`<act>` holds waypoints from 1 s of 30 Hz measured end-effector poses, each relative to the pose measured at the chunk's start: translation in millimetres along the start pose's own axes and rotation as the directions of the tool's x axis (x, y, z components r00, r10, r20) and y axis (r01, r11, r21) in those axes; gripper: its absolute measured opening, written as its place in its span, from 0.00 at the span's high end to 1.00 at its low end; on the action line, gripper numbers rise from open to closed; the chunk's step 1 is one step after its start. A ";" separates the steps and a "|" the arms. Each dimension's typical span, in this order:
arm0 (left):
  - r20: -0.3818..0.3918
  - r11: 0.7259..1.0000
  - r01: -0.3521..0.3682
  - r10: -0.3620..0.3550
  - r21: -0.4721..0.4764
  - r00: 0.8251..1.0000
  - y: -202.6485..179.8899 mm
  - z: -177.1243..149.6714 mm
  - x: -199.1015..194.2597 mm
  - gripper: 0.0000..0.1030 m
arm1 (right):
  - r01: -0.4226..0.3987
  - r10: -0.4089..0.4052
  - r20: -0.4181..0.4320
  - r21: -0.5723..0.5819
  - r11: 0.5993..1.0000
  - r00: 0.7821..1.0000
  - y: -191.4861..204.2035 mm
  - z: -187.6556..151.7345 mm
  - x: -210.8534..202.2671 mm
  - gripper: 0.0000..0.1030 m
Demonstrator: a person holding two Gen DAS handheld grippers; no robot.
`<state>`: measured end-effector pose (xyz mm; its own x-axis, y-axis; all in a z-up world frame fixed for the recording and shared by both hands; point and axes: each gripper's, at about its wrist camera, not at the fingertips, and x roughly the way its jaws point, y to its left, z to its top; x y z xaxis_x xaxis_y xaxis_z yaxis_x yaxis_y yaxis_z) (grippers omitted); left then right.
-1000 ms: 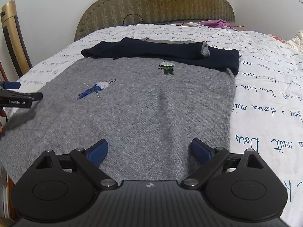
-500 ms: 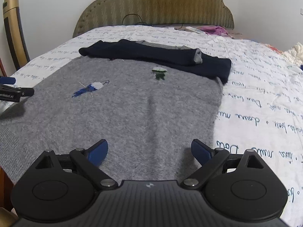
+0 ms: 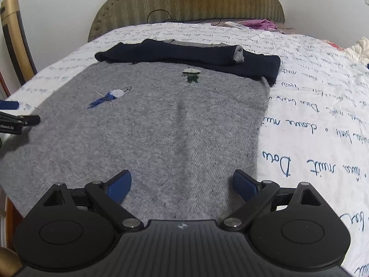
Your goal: Fold small clothes
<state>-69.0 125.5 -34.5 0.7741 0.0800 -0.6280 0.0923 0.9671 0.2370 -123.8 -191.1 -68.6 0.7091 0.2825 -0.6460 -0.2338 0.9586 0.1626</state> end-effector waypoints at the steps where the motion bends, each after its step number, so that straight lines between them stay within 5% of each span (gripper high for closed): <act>1: 0.001 1.000 -0.005 0.005 0.004 1.000 -1.2 0.2 -0.5 0.00 | -0.002 0.002 0.003 0.001 1.000 1.000 0.9 -0.4 -1.3 0.07; 7: 0.011 1.000 -0.007 0.007 0.022 1.000 -2.7 -0.2 -5.8 0.00 | 0.002 -0.002 0.013 -0.005 1.000 1.000 4.5 -2.4 -9.9 0.07; 18: 0.024 0.991 0.123 -0.124 0.059 0.992 24.5 -23.3 -21.5 0.00 | -0.094 0.092 0.020 0.156 0.983 0.996 -44.9 -22.1 -33.7 0.07; 24: -0.036 0.959 0.284 -0.284 -0.014 0.958 35.1 -41.1 -17.6 0.06 | -0.165 0.165 0.021 0.259 0.952 0.986 -71.8 -36.7 -45.9 0.07; 30: -0.032 0.935 0.349 -0.352 -0.063 0.936 34.7 -47.1 -18.2 0.10 | -0.225 0.234 0.008 0.307 0.925 0.972 -78.8 -46.7 -49.2 0.06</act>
<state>-109.4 169.0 -49.8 0.6715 -0.2573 -0.6949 0.3170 0.9474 -0.0444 -171.3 -282.1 -84.4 0.6402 0.4990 -0.5841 -0.1712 0.8339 0.5248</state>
